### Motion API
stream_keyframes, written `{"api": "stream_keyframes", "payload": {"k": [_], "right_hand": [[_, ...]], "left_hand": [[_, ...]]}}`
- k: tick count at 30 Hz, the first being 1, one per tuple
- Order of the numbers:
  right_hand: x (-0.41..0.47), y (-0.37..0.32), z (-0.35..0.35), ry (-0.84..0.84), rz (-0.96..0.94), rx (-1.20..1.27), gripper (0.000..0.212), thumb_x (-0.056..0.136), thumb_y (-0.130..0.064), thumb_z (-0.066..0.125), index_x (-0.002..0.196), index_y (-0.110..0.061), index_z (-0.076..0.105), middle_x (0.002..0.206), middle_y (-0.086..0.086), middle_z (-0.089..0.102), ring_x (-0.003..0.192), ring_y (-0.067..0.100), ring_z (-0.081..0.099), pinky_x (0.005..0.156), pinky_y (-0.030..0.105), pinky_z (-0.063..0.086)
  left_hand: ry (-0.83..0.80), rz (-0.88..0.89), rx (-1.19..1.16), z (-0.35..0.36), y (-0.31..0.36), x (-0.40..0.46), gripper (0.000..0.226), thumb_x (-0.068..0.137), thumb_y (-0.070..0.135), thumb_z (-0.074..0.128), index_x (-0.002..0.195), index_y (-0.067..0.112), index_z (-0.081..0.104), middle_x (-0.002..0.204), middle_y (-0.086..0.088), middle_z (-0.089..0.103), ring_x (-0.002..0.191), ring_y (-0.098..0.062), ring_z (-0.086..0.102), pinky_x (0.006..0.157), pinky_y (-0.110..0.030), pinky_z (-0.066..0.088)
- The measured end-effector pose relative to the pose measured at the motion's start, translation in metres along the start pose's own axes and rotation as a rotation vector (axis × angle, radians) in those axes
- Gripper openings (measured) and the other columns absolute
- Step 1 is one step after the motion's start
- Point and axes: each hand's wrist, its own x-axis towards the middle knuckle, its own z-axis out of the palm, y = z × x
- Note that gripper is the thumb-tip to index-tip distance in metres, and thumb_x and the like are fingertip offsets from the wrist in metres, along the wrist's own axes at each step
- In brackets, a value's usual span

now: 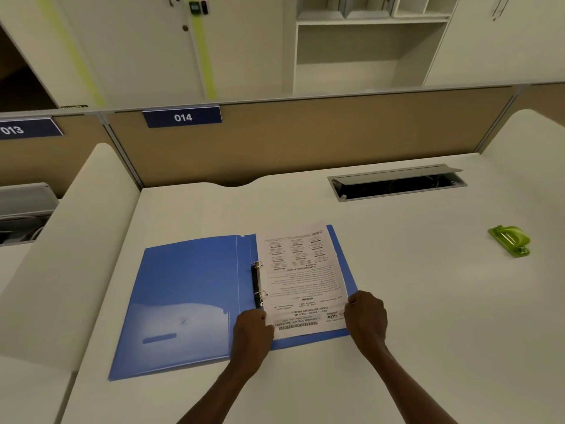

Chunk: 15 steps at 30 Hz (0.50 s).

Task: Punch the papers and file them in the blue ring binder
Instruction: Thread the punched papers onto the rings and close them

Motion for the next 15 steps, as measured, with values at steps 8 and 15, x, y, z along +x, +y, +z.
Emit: {"api": "stream_keyframes", "payload": {"k": [8, 15], "right_hand": [[-0.007, -0.007, -0.009, 0.076, -0.055, -0.009, 0.012, 0.092, -0.020, 0.053, 0.086, -0.013, 0.061, 0.084, 0.001, 0.064, 0.074, 0.014, 0.061, 0.064, 0.030, 0.057], [-0.024, -0.021, -0.011, 0.047, -0.161, 0.014, 0.013, 0.098, -0.026, 0.045, 0.101, -0.020, 0.056, 0.087, -0.004, 0.069, 0.061, 0.009, 0.063, 0.057, 0.021, 0.056]], "left_hand": [[0.008, 0.153, 0.339, -0.005, 0.023, -0.007, 0.029, 0.094, 0.037, 0.052, 0.107, 0.013, 0.062, 0.110, -0.002, 0.064, 0.094, -0.009, 0.063, 0.064, -0.014, 0.046], [-0.033, 0.143, 0.605, 0.004, 0.081, -0.004, 0.052, 0.096, 0.045, 0.045, 0.126, 0.003, 0.055, 0.140, -0.029, 0.043, 0.127, -0.041, 0.041, 0.106, -0.043, 0.037]]}}
